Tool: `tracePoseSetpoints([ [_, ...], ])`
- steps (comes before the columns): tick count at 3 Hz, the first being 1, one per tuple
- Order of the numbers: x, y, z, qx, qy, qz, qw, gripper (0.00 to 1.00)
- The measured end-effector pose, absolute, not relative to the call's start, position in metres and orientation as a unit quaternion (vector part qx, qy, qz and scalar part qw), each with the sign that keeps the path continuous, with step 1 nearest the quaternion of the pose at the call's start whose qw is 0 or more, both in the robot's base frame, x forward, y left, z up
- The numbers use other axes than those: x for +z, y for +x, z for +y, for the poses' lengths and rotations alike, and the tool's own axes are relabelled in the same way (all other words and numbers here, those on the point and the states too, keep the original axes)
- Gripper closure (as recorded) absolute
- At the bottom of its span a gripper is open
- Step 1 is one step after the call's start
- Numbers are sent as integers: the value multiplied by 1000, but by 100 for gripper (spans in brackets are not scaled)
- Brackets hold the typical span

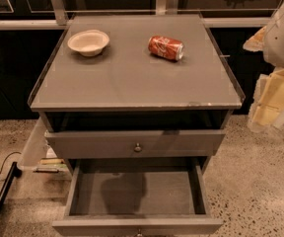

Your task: Close middle drawer

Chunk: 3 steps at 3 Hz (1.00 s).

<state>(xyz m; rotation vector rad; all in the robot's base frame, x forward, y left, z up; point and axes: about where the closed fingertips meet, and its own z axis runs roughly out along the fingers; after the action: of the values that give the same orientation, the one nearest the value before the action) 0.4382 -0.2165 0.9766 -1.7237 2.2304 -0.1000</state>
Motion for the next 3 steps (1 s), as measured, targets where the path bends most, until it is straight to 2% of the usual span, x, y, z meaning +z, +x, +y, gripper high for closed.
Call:
tracePoseSetpoints([
  [2,940,428,-218,-11,-602,781,164,0],
  [3,890,414,-222,22,-599,782,172,19],
])
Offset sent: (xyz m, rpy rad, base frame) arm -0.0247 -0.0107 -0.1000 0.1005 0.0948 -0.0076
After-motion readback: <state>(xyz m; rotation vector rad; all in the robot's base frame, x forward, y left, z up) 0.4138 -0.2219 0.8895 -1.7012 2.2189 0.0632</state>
